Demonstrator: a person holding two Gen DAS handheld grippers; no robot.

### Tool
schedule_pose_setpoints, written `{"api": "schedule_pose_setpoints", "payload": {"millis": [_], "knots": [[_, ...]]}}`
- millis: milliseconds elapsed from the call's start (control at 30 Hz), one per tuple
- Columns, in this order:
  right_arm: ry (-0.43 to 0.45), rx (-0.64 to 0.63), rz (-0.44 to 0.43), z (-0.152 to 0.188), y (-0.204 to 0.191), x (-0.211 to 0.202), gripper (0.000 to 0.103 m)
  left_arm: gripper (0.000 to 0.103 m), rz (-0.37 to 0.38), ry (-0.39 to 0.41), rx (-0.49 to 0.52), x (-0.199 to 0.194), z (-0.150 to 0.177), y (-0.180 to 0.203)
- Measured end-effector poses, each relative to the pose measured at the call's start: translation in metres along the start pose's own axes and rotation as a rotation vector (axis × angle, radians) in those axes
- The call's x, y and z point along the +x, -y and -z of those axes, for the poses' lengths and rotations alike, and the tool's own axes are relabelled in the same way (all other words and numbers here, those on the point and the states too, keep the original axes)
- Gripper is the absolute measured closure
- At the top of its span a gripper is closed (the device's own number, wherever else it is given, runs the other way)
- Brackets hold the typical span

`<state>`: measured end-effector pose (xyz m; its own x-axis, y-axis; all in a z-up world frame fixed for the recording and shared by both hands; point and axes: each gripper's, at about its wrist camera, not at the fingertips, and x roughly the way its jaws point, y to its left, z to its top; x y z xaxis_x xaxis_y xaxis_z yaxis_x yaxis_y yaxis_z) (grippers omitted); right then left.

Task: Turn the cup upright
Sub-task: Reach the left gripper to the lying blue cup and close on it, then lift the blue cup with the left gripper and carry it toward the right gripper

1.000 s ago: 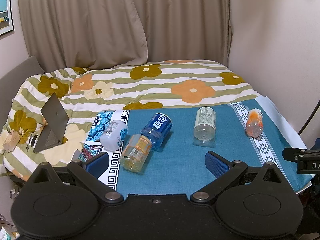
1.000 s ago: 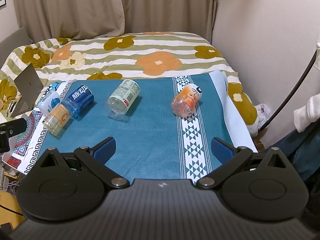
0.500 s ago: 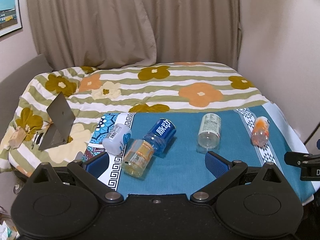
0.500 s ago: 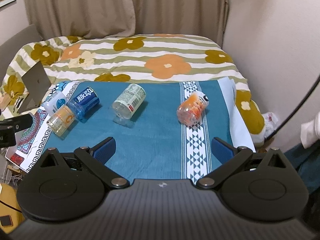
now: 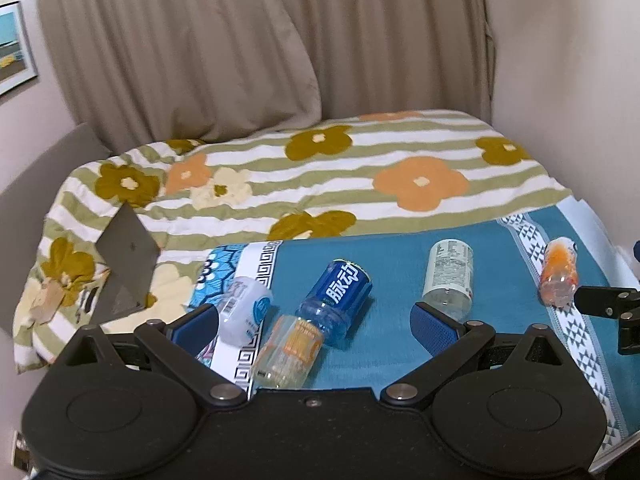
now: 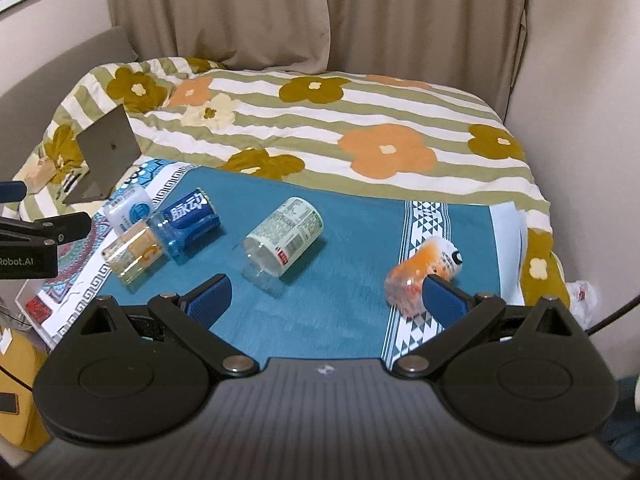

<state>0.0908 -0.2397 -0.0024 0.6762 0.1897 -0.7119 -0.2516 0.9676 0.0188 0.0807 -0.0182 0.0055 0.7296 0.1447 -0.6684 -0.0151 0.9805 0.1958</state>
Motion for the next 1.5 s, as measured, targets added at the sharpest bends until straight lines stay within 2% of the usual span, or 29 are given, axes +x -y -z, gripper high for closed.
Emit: {"api": "schedule_pose_setpoints", "payload": {"millis": [167,367,567,667,800,1000,1067,1133,1167,1500], "knots": [[-0.027,0.03,0.021,-0.008,-0.003,0.026,0.0,0.0,0.058,-0.05,0.059,0.045,-0.014,-0.007],[-0.078,0.104,0.044,-0.012,-0.008,0.054,0.0,0.0,0.166,-0.158,0.116,0.108,-0.024,-0.009],[-0.133,0.174,0.091,-0.013,-0.012,0.084,0.0,0.0,0.217,-0.268,0.216,0.166,-0.029,-0.001],[-0.16,0.208,0.114,-0.011,-0.013,0.097,0.0,0.0,0.231,-0.298,0.246,0.186,-0.028,0.0],[-0.191,0.254,0.135,-0.007,-0.012,0.112,0.0,0.001,0.256,-0.333,0.289,0.205,-0.025,0.003],[-0.218,0.297,0.151,-0.006,-0.012,0.127,0.0,0.01,0.284,-0.382,0.321,0.225,-0.022,0.007],[-0.226,0.311,0.154,-0.006,-0.011,0.132,0.0,0.016,0.292,-0.393,0.327,0.228,-0.02,0.008],[-0.233,0.323,0.155,-0.005,-0.01,0.136,0.0,0.029,0.3,-0.407,0.327,0.232,-0.02,0.008],[-0.236,0.327,0.156,-0.005,-0.01,0.137,0.0,0.032,0.299,-0.413,0.327,0.233,-0.02,0.009],[-0.244,0.327,0.151,-0.006,-0.01,0.139,0.0,0.034,0.318,-0.405,0.282,0.23,-0.027,0.005]]}}
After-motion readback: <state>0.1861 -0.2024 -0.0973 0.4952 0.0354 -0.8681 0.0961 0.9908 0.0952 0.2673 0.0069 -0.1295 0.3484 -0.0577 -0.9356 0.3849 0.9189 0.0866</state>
